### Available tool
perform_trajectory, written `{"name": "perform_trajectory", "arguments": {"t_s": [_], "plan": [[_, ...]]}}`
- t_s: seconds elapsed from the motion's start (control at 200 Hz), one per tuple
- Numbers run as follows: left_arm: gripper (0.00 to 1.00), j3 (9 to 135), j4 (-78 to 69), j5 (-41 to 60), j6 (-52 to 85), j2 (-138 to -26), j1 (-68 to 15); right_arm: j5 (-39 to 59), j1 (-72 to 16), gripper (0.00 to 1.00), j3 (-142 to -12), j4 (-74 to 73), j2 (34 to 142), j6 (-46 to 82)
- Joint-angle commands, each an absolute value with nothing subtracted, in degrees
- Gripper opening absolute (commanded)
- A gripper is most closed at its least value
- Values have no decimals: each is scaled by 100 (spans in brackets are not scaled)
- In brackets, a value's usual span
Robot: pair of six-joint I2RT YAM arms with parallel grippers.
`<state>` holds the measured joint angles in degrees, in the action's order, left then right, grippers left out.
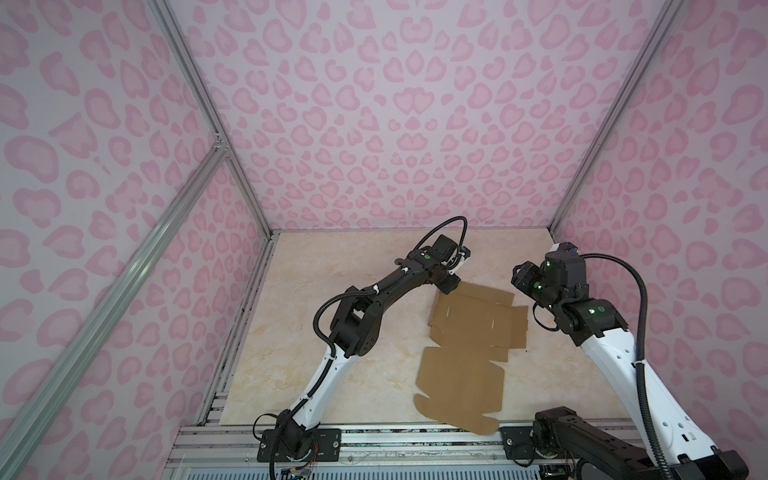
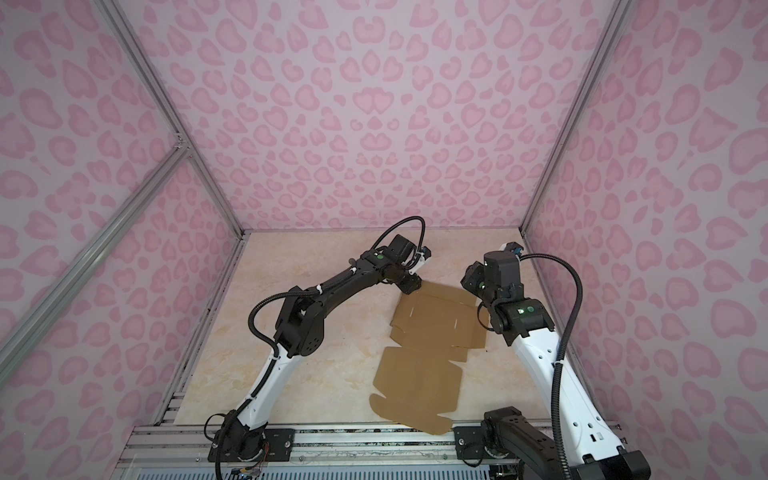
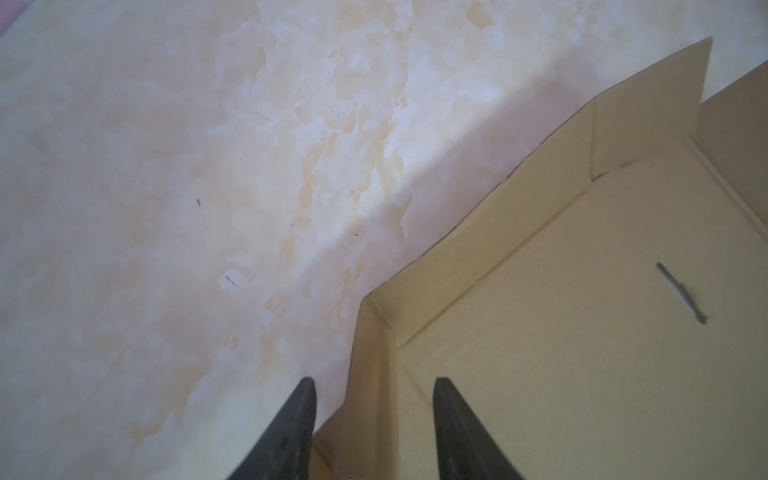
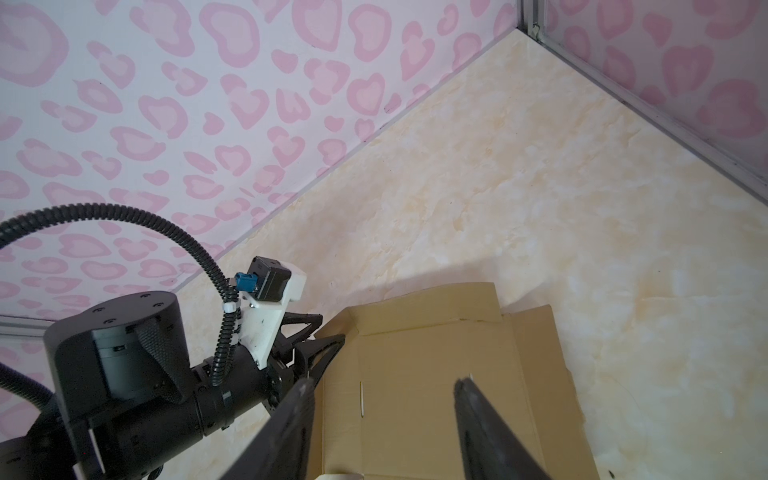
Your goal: Fold the paper box
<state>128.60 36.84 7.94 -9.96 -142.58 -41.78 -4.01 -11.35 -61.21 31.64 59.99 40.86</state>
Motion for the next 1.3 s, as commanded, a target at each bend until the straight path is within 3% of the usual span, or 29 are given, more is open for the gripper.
{"name": "perform_trajectory", "arguments": {"t_s": [0.0,0.26,0.52,0.545,0.755,0.865,0.94,1.12,1.295], "plan": [[49,12755,3812,742,-1014,-14033,-4131,-433,-1140,56,-6061,3223,5977,4010],[48,12650,3858,667,-923,-13975,-4007,-424,-1162,57,-6029,3217,5973,4014],[37,12716,3850,987,-778,-13992,-4006,-456,-1204,57,-6029,3197,5950,4046],[31,12722,3844,1014,-767,-13992,-4005,-459,-1207,57,-6023,3208,5942,4045],[17,12814,3875,1133,-699,-13917,-4007,-484,-1239,57,-6027,3241,5898,4054],[4,12801,3835,1121,-686,-13779,-4005,-515,-1281,57,-6014,3269,5871,4072],[4,12728,3726,1076,-614,-13613,-3996,-554,-1308,57,-6029,3312,5847,4114],[3,11906,2852,634,-336,-12815,-3992,-418,-1336,58,-6051,3330,5802,4391],[3,9787,573,-275,79,-11392,-4011,333,-1381,59,-5910,3047,5986,4974]]}}
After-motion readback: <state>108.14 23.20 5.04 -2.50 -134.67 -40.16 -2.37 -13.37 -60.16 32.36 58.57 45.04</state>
